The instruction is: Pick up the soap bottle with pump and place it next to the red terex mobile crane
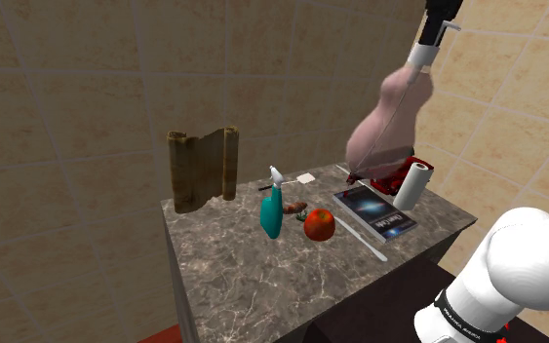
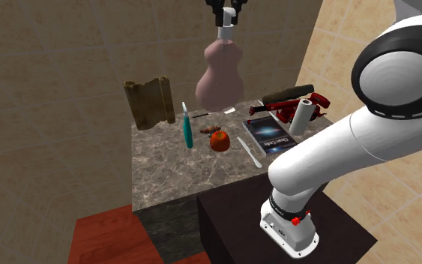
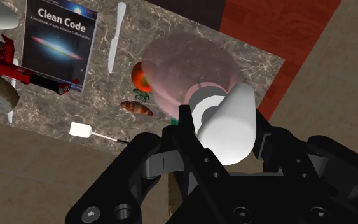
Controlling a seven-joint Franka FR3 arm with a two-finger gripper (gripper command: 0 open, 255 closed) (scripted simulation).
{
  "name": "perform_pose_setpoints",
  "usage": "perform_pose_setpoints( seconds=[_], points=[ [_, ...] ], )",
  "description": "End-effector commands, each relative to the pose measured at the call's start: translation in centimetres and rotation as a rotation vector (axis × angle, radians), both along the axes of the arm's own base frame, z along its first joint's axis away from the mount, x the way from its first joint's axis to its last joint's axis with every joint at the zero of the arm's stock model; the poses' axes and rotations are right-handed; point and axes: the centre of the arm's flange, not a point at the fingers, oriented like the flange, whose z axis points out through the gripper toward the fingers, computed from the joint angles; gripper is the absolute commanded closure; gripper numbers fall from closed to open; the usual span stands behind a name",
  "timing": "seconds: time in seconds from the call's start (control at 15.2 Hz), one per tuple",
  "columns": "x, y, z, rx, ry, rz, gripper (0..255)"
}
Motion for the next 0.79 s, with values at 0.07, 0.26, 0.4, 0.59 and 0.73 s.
perform_pose_setpoints(
  seconds=[0.07,0.26,0.4,0.59,0.73],
  points=[
    [-0.9,-3.9,-0.2,0.001,0.000,0.002,255],
    [-1.8,-7.8,-0.2,0.001,0.000,0.002,255],
    [-2.4,-10.4,-0.2,0.001,0.000,0.002,255],
    [-3.2,-14.2,-0.2,0.001,0.000,0.002,255],
    [-3.8,-16.8,-0.1,0.001,0.000,0.002,255]
  ],
)
